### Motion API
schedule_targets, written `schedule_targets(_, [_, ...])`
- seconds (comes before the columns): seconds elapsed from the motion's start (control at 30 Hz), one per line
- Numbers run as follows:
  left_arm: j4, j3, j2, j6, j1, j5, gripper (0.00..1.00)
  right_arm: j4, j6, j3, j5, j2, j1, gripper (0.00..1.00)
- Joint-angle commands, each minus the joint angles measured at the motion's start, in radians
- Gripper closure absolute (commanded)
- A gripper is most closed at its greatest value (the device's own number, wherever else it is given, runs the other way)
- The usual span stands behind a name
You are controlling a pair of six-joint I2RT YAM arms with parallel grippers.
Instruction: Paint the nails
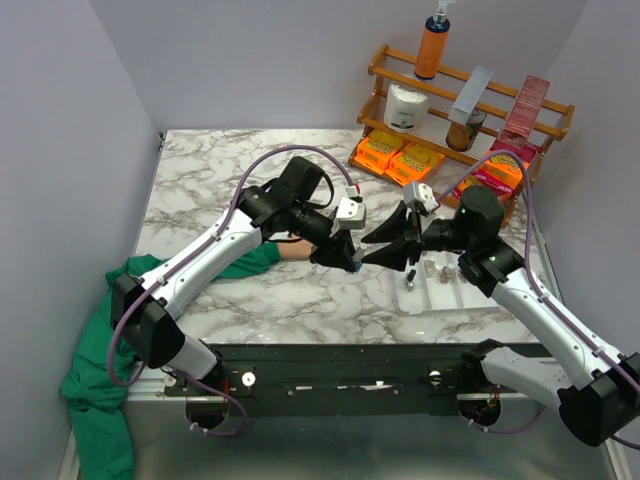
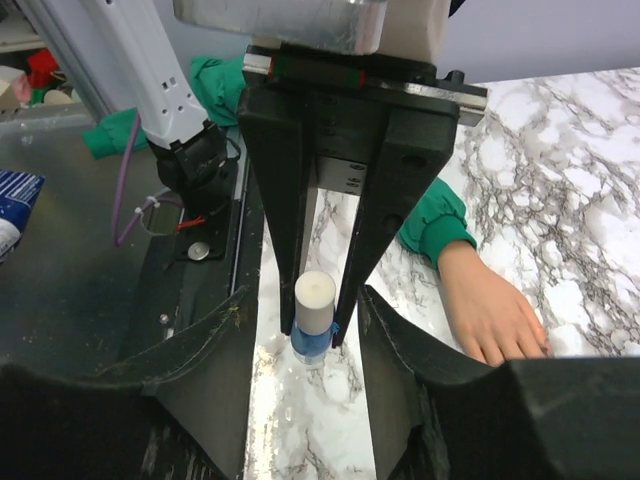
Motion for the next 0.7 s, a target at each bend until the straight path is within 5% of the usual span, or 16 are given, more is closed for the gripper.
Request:
schedule_targets(0.0, [-0.023, 0.041, -0.010, 0.023, -0.003, 0.059, 1.00, -0.016, -0.003, 0.024, -0.039, 0.004, -0.004, 0.48])
schedule_targets(0.17, [-0.030, 0.047, -0.003, 0.029, -0.004, 0.068, 1.00, -0.008, 0.011, 0.032, -0.038, 0.021, -0.003, 0.54])
schedule_targets(0.37, [-0.015, 0.053, 0.000, -0.009, -0.006, 0.068, 1.00, 0.001, 0.025, 0.025, -0.002, 0.032, 0.016, 0.81])
schedule_targets(0.53, [0.104, 0.048, -0.005, -0.144, -0.006, -0.073, 1.00, 0.082, 0.109, -0.054, 0.119, -0.003, 0.022, 0.97])
schedule_targets(0.67, [0.181, 0.035, -0.010, -0.233, -0.004, -0.170, 1.00, 0.170, 0.175, -0.148, 0.222, -0.069, 0.023, 0.99])
